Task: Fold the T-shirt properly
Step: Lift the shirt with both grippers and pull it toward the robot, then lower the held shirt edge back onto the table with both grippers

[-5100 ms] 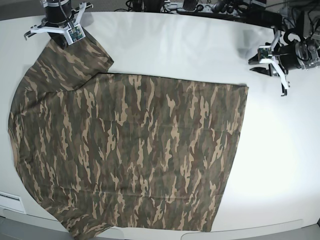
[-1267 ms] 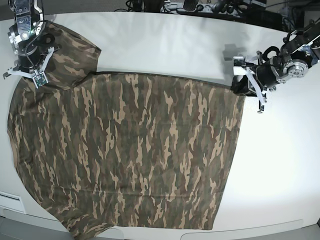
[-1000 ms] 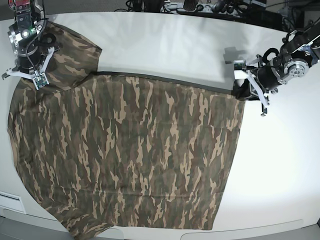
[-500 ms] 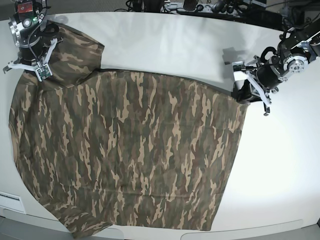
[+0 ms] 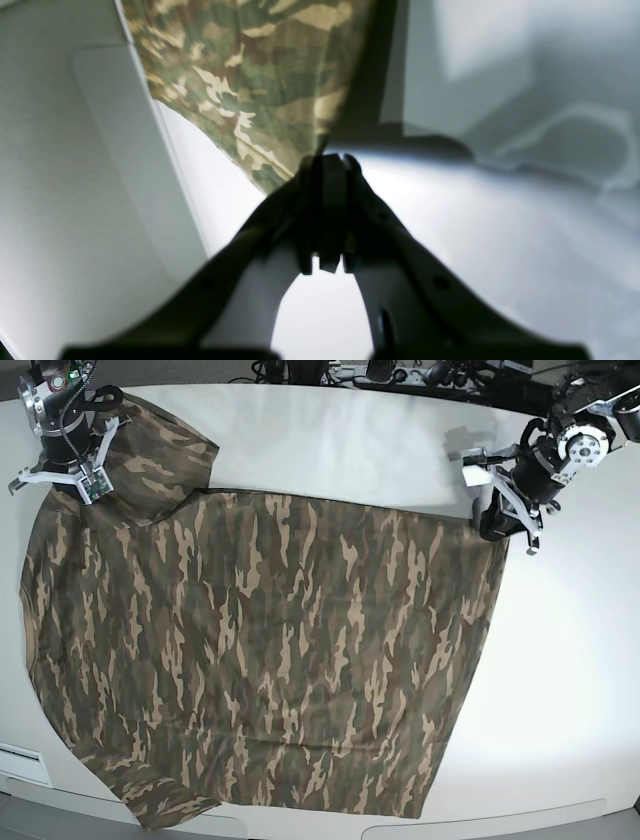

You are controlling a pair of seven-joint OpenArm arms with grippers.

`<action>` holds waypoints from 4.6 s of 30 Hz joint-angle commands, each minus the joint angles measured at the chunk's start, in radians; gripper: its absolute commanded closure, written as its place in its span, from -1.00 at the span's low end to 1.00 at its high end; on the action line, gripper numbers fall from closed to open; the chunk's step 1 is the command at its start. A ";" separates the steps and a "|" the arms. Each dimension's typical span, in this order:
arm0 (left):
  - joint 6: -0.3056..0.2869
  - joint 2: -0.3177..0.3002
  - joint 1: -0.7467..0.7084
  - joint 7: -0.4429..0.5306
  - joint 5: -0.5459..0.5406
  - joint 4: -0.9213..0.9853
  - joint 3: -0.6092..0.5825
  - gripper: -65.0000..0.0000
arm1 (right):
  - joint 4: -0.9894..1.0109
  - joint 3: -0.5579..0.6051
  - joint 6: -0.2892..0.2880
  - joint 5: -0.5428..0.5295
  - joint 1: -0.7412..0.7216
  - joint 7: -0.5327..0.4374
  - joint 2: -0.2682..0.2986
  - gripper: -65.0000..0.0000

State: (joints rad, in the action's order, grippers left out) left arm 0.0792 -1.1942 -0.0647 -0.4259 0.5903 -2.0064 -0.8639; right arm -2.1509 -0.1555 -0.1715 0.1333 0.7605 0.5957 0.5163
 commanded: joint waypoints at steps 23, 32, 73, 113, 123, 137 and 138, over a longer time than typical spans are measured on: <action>0.096 -0.041 -0.406 -0.284 0.389 -0.293 0.009 1.00 | -0.048 -0.009 0.199 0.160 0.227 0.124 0.030 1.00; 0.102 -0.033 -0.567 -0.325 0.487 -0.350 0.010 1.00 | -0.048 -0.009 0.256 0.271 0.313 0.163 0.030 1.00; 0.066 0.070 -0.397 0.071 -0.020 -0.300 0.487 1.00 | 0.046 -0.050 0.130 0.121 -0.112 -0.049 0.089 1.00; -0.361 0.154 -0.039 0.367 -0.336 0.006 0.484 1.00 | 0.301 -0.049 -0.013 -0.119 -0.356 -0.103 0.088 1.00; -0.453 0.102 -0.037 0.426 -0.363 0.006 0.484 1.00 | 0.301 -0.049 -0.011 -0.118 -0.356 -0.102 0.088 1.00; -0.374 0.082 -0.036 0.426 -0.340 0.006 0.484 1.00 | 0.301 -0.049 0.051 -0.108 -0.356 -0.080 0.088 1.00; -0.375 0.080 -0.034 0.426 -0.341 0.006 0.484 1.00 | 0.301 -0.049 0.057 -0.108 -0.357 -0.080 0.087 1.00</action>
State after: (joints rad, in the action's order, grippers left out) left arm -0.3145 -1.0893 -0.1127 -0.0185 0.2577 -1.9888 -0.3866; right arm -1.8378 -0.1936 -0.1364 0.0105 0.4122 0.5343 0.5842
